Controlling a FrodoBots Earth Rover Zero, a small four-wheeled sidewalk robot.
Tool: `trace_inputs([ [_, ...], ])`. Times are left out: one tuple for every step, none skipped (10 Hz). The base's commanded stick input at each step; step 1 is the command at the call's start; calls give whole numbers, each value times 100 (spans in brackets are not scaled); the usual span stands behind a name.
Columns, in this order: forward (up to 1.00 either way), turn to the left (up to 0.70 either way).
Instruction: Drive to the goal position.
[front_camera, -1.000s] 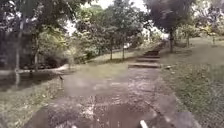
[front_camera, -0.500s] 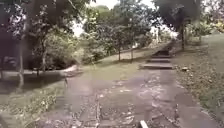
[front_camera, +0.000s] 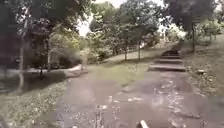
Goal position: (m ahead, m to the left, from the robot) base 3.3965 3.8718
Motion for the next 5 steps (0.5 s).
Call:
trace_inputs([
  [85,34],
  [85,34],
  [85,22],
  [85,2],
  [85,0],
])
